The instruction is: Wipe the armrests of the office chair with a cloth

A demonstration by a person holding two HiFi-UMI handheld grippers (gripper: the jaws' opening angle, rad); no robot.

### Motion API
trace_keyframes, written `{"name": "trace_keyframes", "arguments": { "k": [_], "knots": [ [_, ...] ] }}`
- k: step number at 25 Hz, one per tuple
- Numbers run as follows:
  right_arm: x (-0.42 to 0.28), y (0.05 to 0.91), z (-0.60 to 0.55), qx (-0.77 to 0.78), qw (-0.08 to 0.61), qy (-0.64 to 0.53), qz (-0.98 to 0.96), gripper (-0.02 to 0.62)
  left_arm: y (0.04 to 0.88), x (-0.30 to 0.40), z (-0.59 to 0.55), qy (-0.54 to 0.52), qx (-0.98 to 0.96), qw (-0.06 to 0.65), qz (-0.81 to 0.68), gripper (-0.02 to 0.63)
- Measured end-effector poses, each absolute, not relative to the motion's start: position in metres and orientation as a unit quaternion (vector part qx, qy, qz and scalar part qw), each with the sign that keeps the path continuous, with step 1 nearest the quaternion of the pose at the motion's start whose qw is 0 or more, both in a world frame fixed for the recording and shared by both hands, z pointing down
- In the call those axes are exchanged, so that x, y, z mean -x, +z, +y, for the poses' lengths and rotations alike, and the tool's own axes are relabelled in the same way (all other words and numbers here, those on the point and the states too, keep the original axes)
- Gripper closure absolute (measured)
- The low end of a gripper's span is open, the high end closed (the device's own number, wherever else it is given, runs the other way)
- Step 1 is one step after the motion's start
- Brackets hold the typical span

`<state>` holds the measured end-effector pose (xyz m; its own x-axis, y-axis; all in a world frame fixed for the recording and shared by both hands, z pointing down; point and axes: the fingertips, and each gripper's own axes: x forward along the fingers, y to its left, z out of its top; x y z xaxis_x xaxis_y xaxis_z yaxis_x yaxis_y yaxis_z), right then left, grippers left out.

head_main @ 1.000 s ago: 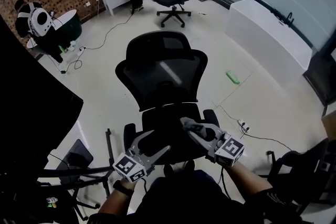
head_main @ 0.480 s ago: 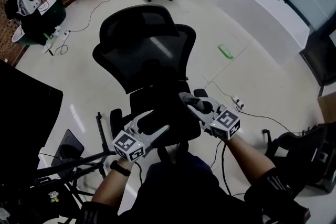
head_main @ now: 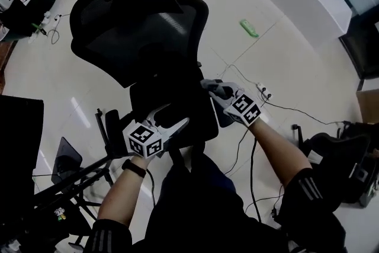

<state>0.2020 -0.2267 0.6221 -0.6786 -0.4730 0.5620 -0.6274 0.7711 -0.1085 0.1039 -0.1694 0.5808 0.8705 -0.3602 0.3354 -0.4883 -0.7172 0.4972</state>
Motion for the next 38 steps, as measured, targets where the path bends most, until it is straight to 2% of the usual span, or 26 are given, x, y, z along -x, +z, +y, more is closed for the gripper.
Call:
{"name": "trace_keyframes", "arguments": {
  "k": [6,15,38],
  "knots": [
    [-0.216,0.705,-0.246,-0.271,0.352,0.152,-0.883,0.558,0.632,-0.126,-0.176,0.146,-0.912,0.319,-0.210,0.276],
    [-0.231,0.784,-0.269,-0.241,0.423,0.163,-0.858,0.559,0.674,-0.153,-0.184,0.170,-0.905,0.335,-0.199,0.276],
    [-0.253,0.808,-0.214,-0.240,0.419,0.202,-0.852,0.560,0.696,-0.178,-0.138,0.185,-0.902,0.355,-0.159,0.276]
  ]
}}
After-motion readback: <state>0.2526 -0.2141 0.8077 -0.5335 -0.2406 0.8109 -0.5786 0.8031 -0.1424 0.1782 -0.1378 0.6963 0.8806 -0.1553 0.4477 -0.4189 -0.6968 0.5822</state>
